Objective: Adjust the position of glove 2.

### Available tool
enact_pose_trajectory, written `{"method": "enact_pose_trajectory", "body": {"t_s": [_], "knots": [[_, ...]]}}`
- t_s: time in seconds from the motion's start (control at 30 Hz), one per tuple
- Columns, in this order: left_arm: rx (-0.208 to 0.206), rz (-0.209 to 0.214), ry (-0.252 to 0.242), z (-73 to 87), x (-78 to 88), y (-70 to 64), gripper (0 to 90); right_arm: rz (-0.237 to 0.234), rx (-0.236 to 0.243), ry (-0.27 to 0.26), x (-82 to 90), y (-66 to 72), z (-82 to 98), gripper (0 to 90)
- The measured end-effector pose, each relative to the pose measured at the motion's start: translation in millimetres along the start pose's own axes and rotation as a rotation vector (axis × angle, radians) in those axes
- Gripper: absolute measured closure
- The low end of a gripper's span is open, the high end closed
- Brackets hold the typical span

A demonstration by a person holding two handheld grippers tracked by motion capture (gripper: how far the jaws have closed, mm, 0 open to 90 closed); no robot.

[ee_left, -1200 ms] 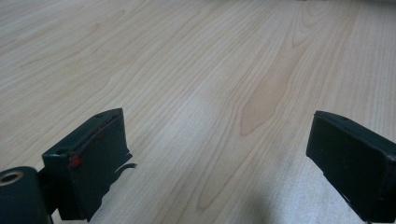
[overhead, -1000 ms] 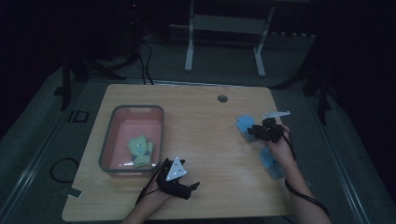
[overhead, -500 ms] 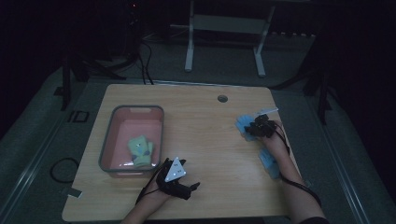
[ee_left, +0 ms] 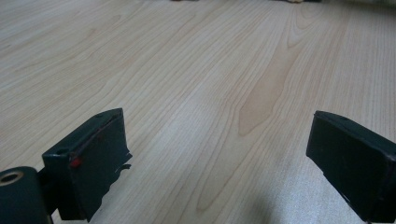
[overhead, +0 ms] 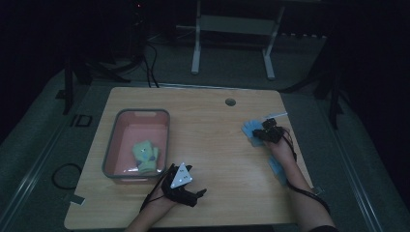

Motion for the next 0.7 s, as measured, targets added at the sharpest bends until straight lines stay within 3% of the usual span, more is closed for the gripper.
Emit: {"method": "enact_pose_trajectory", "body": {"t_s": [0.07, 0.23, 0.37, 0.57, 0.7], "knots": [[0.002, 0.0, 0.003, 0.1, 0.2, 0.2, 5.7, -0.01, -0.002, -0.02, 6.1, 6.1, -2.6, 87.3], [-0.011, -0.009, 0.003, -1.2, 0.7, -0.3, 5.7, -0.001, -0.002, -0.05, 25.2, 26.0, -11.1, 87.6], [-0.009, -0.013, 0.0, -2.0, 1.9, 0.4, 5.7, 0.01, 0.03, -0.082, 46.3, 46.3, -20.7, 87.6], [-0.005, -0.017, -0.008, -3.0, 2.5, 0.6, 5.7, 0.015, 0.018, -0.134, 79.2, 75.7, -31.1, 87.5], [-0.009, -0.018, -0.012, -3.7, 3.1, 0.3, 5.6, 0.014, -0.022, -0.159, 93.3, 94.0, -27.9, 87.5]]}}
Point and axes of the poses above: each handheld gripper's, and its own axes: x roughly backward along the jaws, z roughly out of its underside, y roughly to its left, the point moved 6 cm from there along -x, roughly forward along the jaws, and after that the axes turned 1 degree about z, right-handed, at the moved point
